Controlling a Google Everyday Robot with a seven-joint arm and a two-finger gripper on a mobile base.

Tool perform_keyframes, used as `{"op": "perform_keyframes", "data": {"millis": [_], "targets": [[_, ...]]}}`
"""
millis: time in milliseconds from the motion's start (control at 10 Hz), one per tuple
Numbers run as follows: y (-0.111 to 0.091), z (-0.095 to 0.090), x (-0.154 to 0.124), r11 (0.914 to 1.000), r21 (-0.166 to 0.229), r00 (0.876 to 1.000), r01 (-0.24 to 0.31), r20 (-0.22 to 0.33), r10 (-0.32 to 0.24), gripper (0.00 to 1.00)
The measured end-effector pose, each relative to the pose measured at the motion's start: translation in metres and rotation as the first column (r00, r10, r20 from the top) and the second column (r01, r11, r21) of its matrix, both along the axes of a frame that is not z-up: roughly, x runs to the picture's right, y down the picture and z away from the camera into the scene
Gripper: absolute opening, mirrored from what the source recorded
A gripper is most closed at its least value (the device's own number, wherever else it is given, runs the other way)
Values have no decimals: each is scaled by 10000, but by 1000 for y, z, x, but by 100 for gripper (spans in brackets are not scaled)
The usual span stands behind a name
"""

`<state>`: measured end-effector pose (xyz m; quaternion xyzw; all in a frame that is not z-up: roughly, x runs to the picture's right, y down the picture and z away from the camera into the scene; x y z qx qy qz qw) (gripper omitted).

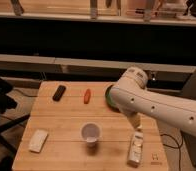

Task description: Pick up the ceramic cup

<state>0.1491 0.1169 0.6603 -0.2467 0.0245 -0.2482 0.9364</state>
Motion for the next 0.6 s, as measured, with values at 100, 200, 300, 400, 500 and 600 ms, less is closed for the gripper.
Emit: {"op": "perform_keyframes", "data": {"millis": [100, 200, 300, 400, 500, 600], "targets": [[3, -1, -3, 9999, -8, 9999, 130, 90, -130, 80], [6, -2, -13, 9995, 47, 9989, 327, 321, -328, 80], [7, -2, -20, 9989, 77, 9977, 473, 473, -476, 80], [8, -3, -25, 9980, 113, 9963, 622, 590, -628, 80], [7, -3, -26, 9970, 155, 9947, 756, 692, -765, 80], [7, -3, -25, 9962, 167, 9934, 856, 754, -866, 80]]}}
